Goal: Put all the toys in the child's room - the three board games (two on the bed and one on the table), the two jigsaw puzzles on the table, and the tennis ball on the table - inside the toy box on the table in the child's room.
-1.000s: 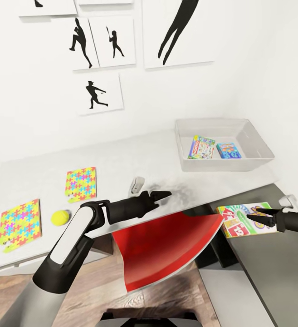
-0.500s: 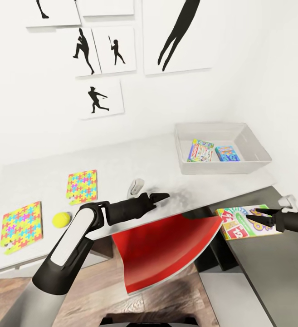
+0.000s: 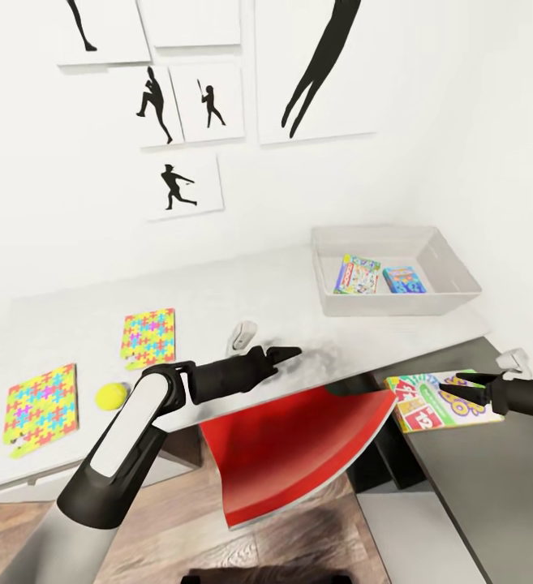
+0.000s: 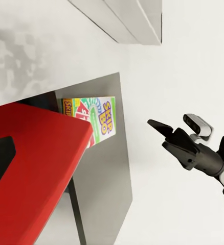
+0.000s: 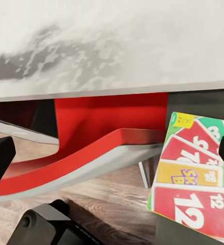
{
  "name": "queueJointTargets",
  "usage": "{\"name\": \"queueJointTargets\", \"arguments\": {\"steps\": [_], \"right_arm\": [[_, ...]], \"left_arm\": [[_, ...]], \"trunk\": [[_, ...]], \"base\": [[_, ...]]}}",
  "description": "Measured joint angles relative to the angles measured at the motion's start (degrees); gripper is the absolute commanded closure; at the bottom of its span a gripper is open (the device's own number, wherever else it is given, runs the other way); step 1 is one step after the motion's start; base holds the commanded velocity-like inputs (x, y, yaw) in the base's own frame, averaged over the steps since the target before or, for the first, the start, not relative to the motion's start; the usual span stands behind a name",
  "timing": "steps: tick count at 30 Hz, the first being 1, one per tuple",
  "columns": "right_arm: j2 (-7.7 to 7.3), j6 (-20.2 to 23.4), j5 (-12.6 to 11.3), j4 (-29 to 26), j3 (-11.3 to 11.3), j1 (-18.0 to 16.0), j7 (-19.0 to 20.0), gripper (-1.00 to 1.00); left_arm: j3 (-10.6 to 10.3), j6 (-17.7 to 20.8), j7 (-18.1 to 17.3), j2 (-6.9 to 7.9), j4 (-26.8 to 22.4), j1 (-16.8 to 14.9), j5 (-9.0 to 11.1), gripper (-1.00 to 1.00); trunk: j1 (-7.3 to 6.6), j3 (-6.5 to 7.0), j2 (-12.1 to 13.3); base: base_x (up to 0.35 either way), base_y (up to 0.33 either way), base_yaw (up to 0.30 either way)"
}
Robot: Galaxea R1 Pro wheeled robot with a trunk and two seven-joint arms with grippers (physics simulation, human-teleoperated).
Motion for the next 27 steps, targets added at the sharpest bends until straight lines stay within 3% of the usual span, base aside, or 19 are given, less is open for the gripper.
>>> {"name": "queueJointTargets", "arguments": {"steps": [13,27], "right_arm": [[1.23,0.02,0.08,0.00,0.00,0.02,-0.07,-1.00],[1.61,0.03,0.09,0.00,0.00,0.01,-0.09,-1.00]], "left_arm": [[0.06,0.00,0.00,0.04,0.10,0.18,-0.11,-1.00],[0.07,0.00,0.01,0.17,0.11,0.27,-0.14,-1.00]], "trunk": [[0.00,1.24,0.00],[0.00,2.57,0.00]], "base": [[0.000,0.000,0.000],[0.000,0.000,0.000]]}}
